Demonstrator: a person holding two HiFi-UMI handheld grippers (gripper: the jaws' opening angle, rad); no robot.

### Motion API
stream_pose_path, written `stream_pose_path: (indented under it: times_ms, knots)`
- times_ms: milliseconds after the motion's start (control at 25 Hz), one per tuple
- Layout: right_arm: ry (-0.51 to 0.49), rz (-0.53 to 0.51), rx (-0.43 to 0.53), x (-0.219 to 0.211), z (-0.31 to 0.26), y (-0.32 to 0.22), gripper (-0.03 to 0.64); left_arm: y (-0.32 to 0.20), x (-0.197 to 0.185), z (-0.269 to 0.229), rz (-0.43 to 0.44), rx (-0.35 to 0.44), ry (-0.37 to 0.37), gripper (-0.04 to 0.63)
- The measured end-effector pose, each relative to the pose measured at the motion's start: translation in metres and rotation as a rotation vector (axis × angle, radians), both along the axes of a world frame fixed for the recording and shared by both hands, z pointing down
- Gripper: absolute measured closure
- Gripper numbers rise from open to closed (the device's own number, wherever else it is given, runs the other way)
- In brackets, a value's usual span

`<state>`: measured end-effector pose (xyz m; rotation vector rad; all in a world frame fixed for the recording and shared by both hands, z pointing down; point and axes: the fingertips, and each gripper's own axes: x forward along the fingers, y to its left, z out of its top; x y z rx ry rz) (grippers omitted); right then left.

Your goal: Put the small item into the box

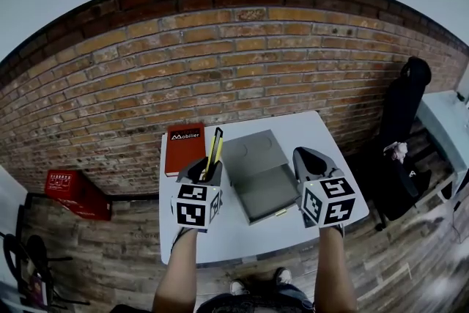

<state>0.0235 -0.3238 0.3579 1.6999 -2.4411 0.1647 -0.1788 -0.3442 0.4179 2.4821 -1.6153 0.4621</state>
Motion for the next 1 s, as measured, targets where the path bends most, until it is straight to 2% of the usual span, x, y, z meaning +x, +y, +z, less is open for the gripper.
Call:
stream_pose_path:
  times_ms: [520, 760, 1000]
  knots:
    - [-0.015, -0.085, 0.024, 0.044, -0.006, -0.044, 0.597, -0.025, 0.027, -0.005, -0.108, 0.009, -0.035, 0.465]
    - [-0.031, -0.092, 0.032, 0.062, -0.009, -0.058, 0.597, -0.034, 0.032, -0.005, -0.140, 0.005, -0.056, 0.465]
    - [-0.032, -0.111, 0.029, 0.062, -0.007, -0.065, 0.597, -0.041, 0.037, -0.007, -0.140, 0.007, -0.061, 0.465]
